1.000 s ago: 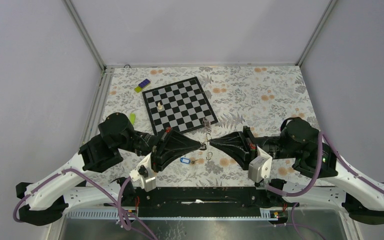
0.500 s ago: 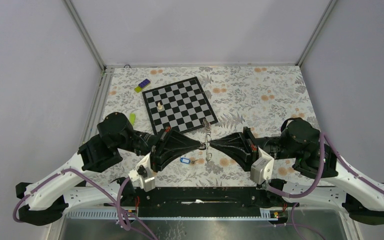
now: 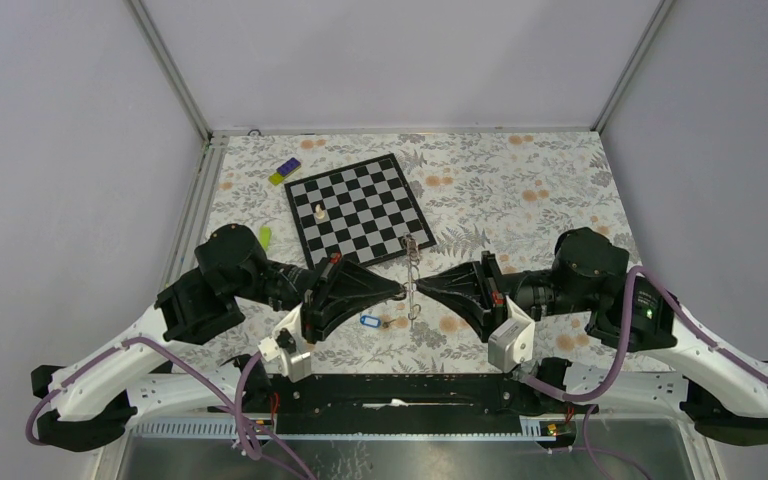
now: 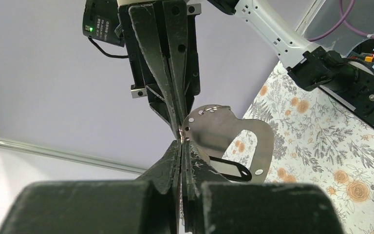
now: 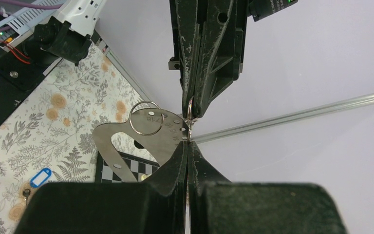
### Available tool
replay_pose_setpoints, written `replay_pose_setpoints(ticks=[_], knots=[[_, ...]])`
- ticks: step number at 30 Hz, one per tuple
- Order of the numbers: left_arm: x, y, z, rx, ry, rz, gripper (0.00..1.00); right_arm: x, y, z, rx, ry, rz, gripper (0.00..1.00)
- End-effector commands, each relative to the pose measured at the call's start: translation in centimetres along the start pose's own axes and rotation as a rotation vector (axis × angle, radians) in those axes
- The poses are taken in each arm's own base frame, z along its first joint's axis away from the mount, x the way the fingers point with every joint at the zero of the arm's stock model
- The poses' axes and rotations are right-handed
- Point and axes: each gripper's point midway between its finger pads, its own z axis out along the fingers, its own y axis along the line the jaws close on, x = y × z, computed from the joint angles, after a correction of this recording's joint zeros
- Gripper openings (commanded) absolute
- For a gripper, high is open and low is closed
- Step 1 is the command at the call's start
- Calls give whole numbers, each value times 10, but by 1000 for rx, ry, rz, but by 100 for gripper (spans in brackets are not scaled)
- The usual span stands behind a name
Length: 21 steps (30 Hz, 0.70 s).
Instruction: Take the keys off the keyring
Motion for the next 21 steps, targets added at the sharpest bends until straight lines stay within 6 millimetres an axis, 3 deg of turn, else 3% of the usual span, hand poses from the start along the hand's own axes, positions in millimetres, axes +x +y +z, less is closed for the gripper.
replay_pose_setpoints(ticks=[1,21], knots=[[-18,26,-5,-66,-27,58,0,-2,-15,-5,28,26,-65,0],[-10,28,-2,-79,-8,37,0,10,-5,7,-18,43,-56,0]])
